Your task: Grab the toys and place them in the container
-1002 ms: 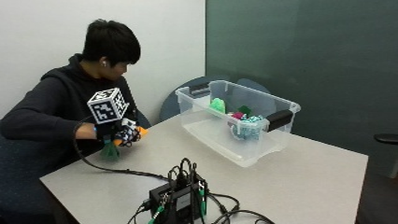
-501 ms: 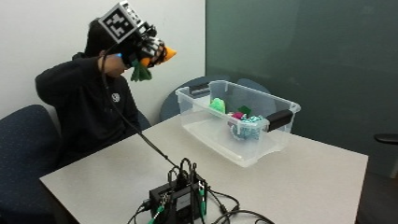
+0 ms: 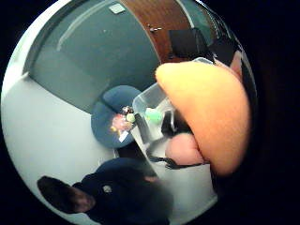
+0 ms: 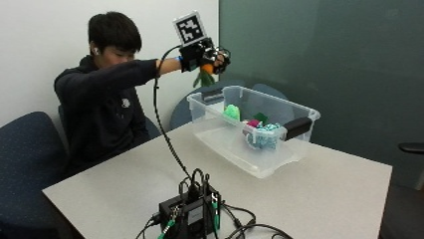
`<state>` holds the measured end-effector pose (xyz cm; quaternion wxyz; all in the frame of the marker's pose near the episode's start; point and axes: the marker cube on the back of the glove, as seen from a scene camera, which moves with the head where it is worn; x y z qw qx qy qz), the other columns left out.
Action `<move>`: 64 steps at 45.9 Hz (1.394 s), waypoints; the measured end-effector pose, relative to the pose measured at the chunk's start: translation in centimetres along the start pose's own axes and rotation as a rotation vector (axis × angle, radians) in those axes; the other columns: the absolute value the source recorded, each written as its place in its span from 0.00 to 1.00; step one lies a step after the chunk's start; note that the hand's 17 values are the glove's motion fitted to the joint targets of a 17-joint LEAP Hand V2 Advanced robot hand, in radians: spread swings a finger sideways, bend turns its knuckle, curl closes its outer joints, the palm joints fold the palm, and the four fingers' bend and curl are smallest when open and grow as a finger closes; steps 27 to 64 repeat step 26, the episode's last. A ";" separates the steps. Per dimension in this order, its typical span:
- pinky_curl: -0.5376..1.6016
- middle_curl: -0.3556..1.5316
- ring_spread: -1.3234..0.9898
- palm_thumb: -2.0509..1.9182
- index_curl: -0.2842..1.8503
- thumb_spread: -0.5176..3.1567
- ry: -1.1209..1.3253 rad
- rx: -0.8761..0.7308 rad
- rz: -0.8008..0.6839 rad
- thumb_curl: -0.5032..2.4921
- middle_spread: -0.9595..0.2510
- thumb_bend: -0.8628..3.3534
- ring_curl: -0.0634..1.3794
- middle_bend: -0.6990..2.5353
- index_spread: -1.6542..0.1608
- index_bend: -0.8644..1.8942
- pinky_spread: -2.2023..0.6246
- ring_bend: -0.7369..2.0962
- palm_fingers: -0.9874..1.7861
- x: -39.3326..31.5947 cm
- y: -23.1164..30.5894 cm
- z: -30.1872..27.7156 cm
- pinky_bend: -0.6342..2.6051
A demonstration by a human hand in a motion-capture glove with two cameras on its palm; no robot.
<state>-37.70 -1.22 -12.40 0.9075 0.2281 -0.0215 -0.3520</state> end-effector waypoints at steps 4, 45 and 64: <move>0.48 0.57 0.46 0.61 0.35 0.47 -0.121 -0.153 0.127 0.35 0.64 0.19 0.40 0.51 0.79 0.38 0.64 0.74 0.63 -1.3 -0.8 1.6 0.54; 0.41 0.45 0.50 0.51 0.35 0.46 -0.236 -0.050 0.145 0.29 0.74 0.20 0.22 0.34 0.77 0.40 0.76 0.52 0.36 5.9 6.4 -1.2 0.44; 0.41 0.45 0.50 0.51 0.35 0.46 -0.236 -0.050 0.145 0.29 0.74 0.20 0.22 0.34 0.77 0.40 0.76 0.52 0.36 5.9 6.4 -1.2 0.44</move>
